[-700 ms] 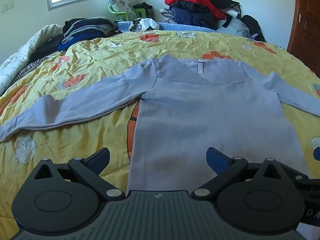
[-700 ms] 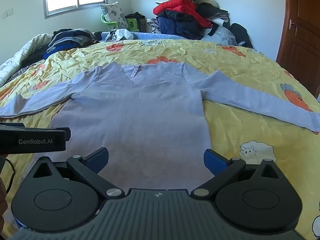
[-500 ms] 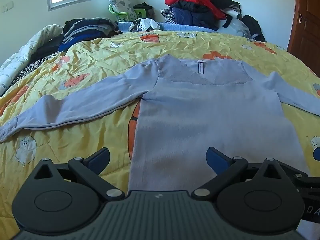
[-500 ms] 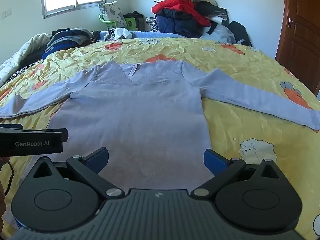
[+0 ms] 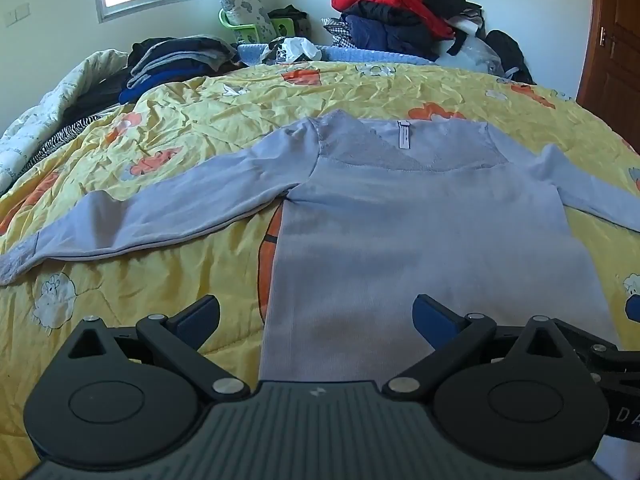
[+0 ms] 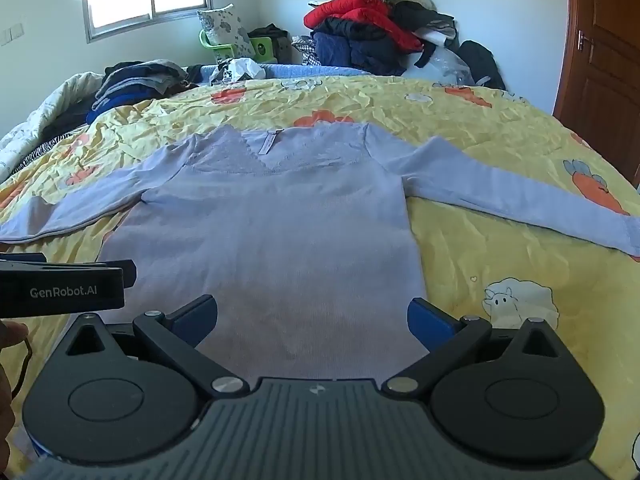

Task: Fold small clothes

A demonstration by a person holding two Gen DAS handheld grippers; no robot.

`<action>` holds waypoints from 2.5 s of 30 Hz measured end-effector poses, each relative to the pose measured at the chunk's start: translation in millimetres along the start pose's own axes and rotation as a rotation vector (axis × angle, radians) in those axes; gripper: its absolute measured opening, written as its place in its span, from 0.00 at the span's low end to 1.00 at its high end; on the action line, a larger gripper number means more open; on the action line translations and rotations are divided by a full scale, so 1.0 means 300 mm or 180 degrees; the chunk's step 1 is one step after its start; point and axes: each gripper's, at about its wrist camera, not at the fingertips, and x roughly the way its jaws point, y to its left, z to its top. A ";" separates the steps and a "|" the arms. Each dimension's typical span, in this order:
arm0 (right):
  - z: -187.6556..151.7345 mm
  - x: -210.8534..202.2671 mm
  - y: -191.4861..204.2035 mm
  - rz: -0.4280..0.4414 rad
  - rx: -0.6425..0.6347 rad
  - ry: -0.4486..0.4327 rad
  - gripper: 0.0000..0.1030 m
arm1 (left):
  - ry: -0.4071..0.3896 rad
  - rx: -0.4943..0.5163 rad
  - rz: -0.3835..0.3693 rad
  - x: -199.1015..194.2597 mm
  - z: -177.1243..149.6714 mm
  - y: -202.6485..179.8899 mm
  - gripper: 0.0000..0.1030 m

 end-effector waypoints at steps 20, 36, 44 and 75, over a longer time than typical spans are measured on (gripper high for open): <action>-0.003 0.007 -0.001 0.0000 0.0004 0.0003 0.99 | 0.0003 0.0020 0.0052 0.007 -0.002 -0.005 1.00; -0.003 0.001 -0.002 0.0020 0.0011 -0.0020 0.99 | -0.0012 0.0054 0.0062 0.008 -0.008 -0.013 1.00; -0.009 -0.002 0.000 0.0019 0.0030 -0.0015 0.99 | 0.0000 0.0053 0.0040 0.003 -0.011 -0.020 1.00; -0.003 0.002 -0.026 0.0063 0.0070 -0.0068 0.99 | -0.0009 0.0146 0.0000 0.017 0.001 -0.056 1.00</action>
